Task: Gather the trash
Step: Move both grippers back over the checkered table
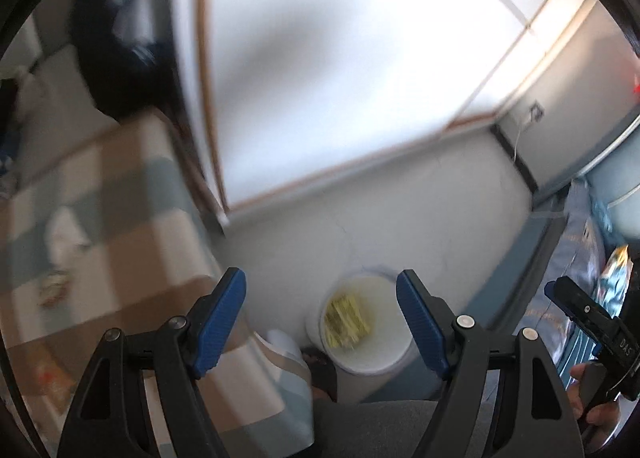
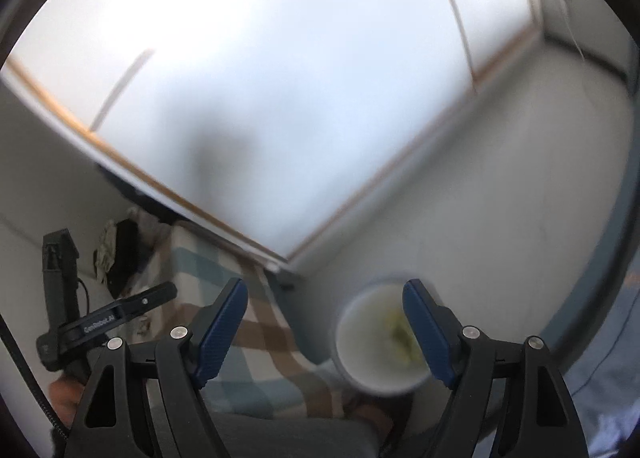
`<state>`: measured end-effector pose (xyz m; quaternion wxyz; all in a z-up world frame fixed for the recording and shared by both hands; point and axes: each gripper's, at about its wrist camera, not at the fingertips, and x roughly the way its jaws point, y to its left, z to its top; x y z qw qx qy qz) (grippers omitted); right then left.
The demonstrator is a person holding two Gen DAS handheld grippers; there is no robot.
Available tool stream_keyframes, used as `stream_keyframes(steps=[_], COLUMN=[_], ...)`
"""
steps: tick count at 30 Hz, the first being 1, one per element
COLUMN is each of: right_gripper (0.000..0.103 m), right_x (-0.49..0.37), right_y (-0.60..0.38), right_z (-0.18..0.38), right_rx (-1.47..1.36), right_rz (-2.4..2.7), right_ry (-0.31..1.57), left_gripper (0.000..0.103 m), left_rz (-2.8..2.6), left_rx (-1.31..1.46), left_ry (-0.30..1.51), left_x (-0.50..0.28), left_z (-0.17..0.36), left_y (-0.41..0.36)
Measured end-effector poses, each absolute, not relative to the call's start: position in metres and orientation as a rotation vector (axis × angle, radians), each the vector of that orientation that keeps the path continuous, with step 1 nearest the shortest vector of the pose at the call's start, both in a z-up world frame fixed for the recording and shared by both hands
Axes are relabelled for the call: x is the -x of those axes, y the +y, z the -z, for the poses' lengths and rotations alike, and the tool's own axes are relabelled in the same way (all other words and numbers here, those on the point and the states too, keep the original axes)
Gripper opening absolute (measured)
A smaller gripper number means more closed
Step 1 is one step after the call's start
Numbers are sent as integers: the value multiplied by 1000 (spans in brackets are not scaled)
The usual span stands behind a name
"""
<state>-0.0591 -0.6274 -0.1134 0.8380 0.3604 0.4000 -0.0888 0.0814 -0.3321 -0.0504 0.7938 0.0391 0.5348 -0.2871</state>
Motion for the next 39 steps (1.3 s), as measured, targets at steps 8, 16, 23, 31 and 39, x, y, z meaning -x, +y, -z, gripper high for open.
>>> stream_keyframes(steps=[8, 16, 23, 31, 39], right_gripper=[85, 89, 93, 98, 98], right_x=[44, 27, -8, -50, -86], right_y=[-571, -499, -425, -350, -301], right_z=[41, 1, -19, 0, 30], right_rx=[-671, -621, -546, -448, -383], right_rz=[56, -41, -210, -328, -429], right_ry=[687, 578, 587, 687, 848], left_gripper=[84, 87, 99, 101, 101], left_rz=[476, 259, 173, 32, -19], left_rx=[26, 30, 81, 79, 125], left_ry=[909, 728, 654, 698, 731], left_x=[-69, -62, -63, -67, -77], left_z=[-13, -46, -55, -34, -6], left_y=[-245, -160, -97, -43, -8])
